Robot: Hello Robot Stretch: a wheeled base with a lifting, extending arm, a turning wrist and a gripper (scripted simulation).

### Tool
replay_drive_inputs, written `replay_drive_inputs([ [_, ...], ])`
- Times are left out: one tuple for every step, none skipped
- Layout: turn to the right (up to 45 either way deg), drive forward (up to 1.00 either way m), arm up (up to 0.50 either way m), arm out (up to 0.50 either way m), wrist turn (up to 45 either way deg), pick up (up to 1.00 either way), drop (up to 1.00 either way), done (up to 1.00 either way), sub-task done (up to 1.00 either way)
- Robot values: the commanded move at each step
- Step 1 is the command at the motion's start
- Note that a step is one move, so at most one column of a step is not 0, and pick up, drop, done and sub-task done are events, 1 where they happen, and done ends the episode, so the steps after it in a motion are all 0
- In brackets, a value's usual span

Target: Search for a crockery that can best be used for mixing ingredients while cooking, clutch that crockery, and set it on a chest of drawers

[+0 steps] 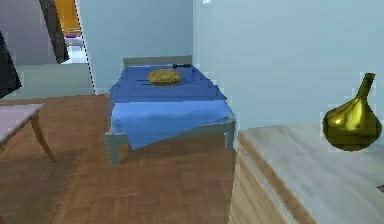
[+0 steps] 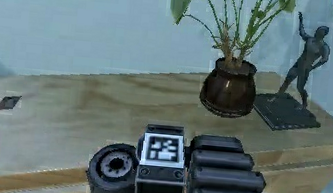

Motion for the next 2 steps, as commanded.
replay_drive_inputs([
  [0.0,0.2,0.0,0.0,0.0,0.0,0.0,0.0,0.0],
  [-12.0,0.0,0.0,0.0,0.0,0.0,0.0,0.0,0.0],
])
